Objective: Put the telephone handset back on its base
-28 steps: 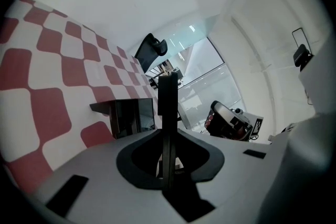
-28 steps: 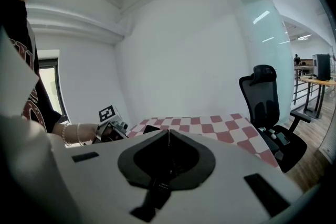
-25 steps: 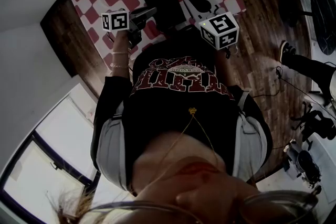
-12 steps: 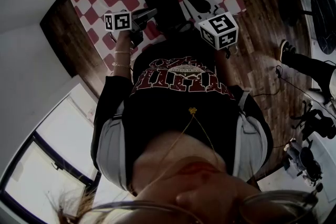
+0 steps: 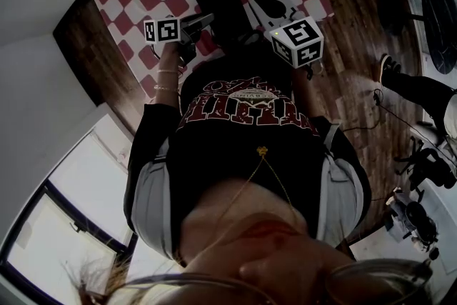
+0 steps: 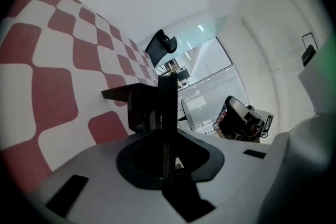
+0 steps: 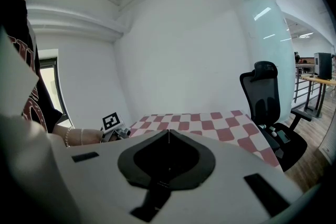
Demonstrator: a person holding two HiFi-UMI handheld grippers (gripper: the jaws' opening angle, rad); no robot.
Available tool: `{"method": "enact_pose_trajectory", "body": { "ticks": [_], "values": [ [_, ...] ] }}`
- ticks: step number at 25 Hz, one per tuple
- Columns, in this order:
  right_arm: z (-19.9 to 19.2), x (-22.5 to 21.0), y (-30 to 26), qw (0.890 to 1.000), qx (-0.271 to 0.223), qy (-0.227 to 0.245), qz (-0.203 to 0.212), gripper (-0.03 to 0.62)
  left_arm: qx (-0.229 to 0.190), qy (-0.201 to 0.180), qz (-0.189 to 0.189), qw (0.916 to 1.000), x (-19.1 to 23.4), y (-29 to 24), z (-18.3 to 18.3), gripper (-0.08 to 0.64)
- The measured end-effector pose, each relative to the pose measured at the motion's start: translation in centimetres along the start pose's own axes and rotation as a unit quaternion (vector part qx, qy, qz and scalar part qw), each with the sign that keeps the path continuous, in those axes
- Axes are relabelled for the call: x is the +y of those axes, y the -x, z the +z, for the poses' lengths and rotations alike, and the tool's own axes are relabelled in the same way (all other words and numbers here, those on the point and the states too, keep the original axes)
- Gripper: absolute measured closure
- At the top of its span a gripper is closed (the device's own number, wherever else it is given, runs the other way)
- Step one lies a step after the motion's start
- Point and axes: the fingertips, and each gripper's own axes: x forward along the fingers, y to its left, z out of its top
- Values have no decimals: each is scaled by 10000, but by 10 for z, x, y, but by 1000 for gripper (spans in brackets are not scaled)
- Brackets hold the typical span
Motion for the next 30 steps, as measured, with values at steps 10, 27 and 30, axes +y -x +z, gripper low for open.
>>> {"method": "enact_pose_trajectory", "body": {
  "ticks": [10,27,30],
  "values": [
    [0,-1,-2,10000,20,-21,-36,572,62,197,-60,9998,9,-5,-5,479],
    [-6,-4,1,9997,51,-147,-179,572,57,321,-176,9993,18,-10,-8,479],
    [-7,-3,1,9997,66,-154,-185,572,50,321,-239,9992,18,-10,-8,479]
  ]
}}
